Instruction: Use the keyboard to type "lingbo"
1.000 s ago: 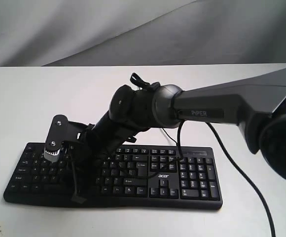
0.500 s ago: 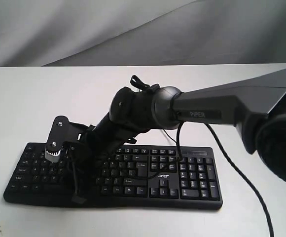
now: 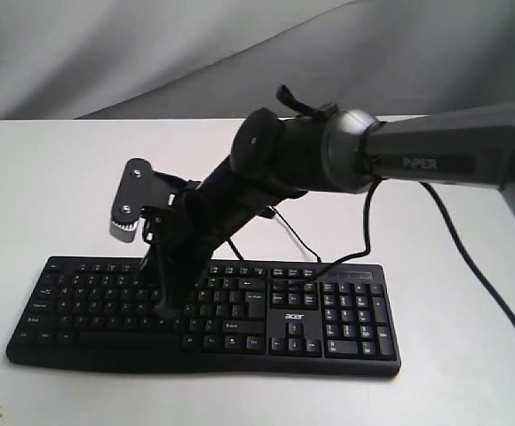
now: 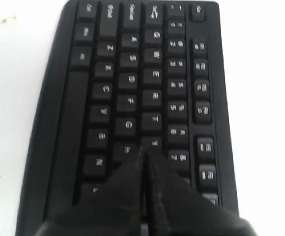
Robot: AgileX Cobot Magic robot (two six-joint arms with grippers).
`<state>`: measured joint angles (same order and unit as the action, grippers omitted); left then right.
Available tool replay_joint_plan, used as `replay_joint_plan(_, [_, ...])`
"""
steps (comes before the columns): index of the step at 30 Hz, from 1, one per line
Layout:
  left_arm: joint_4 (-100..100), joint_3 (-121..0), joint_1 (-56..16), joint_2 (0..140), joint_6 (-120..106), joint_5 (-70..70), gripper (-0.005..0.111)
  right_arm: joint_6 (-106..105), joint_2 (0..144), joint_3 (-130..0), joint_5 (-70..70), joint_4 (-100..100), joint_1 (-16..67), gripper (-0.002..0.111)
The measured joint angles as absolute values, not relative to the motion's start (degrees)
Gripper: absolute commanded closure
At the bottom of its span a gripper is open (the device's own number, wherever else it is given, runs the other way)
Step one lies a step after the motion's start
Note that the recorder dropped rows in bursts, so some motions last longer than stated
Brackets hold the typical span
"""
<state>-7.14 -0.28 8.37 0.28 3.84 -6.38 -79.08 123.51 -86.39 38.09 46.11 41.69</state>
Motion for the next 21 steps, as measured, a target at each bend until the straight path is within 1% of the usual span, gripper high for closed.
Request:
replay_joint_plan(5, [-7.1,-0.3,8.4,0.3,3.8,-6.4,0.106,-79.1,122.6,-81.8,36.3,45.7,39.7,0.108])
replay_joint_plan(21, [-7.1,-0.3,8.4,0.3,3.8,-6.4,0.106,-79.1,123.2,-81.2,35.5,46.3,39.3,0.108])
